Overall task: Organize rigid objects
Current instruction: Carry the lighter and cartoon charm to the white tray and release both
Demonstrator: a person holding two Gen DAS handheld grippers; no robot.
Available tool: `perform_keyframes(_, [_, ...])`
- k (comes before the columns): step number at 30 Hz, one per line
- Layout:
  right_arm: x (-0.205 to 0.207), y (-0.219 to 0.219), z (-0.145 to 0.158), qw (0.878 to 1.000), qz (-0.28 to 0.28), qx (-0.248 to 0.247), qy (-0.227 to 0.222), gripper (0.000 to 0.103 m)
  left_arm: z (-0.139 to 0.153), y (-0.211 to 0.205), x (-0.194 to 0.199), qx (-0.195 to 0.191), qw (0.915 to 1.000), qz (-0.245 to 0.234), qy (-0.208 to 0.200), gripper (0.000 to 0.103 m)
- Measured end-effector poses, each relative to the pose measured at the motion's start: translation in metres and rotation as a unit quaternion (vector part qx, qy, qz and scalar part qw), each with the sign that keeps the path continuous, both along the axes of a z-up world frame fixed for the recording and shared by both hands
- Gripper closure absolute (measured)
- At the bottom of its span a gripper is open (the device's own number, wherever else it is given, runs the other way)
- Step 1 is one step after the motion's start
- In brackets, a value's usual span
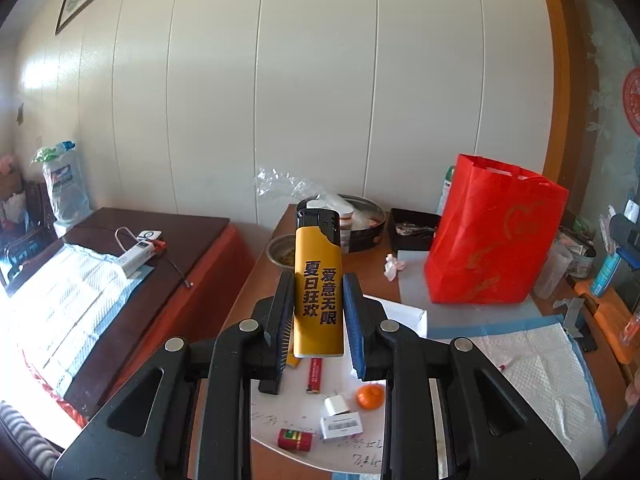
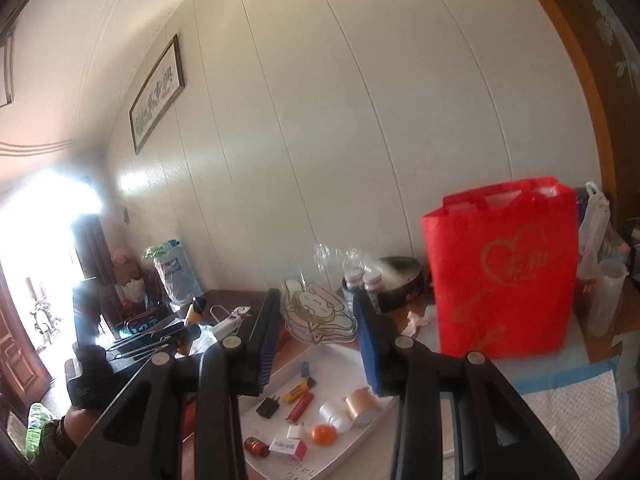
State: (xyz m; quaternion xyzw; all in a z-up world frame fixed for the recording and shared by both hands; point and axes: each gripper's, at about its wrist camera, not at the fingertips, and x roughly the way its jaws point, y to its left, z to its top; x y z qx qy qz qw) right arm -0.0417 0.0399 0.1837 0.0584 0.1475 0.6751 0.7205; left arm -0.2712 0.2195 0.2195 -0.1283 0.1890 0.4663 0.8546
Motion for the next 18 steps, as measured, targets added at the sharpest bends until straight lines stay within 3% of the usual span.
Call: perform_keyframes(18, [-0.033, 0.038, -0.023, 0.998, 0.033, -0.048, -0.013, 0.067, -0.032, 0.03, -0.002, -0.037, 0.9992, 0.01, 0.01, 0.08])
